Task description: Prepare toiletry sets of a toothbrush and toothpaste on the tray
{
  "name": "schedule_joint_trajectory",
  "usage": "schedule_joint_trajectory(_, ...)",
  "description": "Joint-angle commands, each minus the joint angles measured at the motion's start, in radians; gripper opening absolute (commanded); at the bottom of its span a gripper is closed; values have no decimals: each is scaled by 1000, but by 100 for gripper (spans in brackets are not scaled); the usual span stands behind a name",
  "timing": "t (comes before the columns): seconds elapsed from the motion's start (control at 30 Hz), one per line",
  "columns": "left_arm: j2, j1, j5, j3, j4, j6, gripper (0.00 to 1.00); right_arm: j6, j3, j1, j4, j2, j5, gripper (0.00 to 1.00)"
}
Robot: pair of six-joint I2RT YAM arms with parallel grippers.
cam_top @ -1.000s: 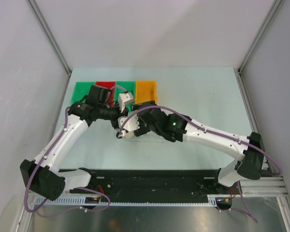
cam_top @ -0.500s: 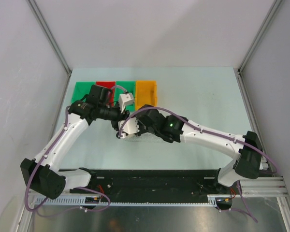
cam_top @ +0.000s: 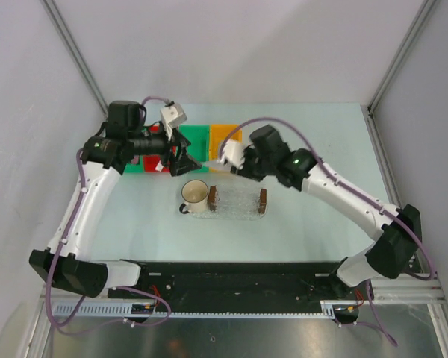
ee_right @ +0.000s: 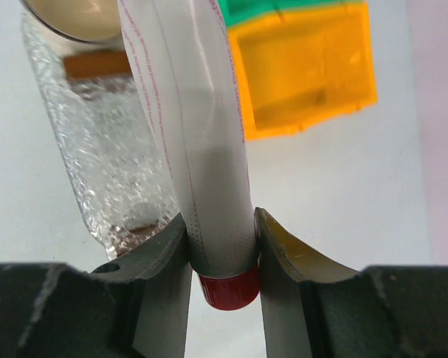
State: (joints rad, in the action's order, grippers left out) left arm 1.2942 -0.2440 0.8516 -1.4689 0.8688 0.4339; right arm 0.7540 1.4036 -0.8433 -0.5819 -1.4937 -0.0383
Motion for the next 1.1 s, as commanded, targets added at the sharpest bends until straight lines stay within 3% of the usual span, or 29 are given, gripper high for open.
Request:
schedule_joint_trajectory(0.0,1,20,147,-90,-37,-9,94,-174,0,136,-33,53,-280,4)
schedule_joint_trajectory(0.2,-10,23,142,-107,-154,-107,95,-287,-2,289,-41,61,-507,1)
schedule_joint_trajectory(0.47,-125,15,86,128,-525,-320,100,-488,-2,417,46,79,-770,1)
schedule_joint_trajectory(0.6,-180,-35,-6,246,-718,-362,100,-573,0,428,111,87,-905,1)
schedule_joint_trajectory(0.8,-125,-126,-52,283,-810,-418,100,-738,-2,429,255,92,-1038,2)
schedule_joint_trajectory(1.07,-73,-167,4,318,-1040,-581,100,-792,0,428,297,84,-1106,2)
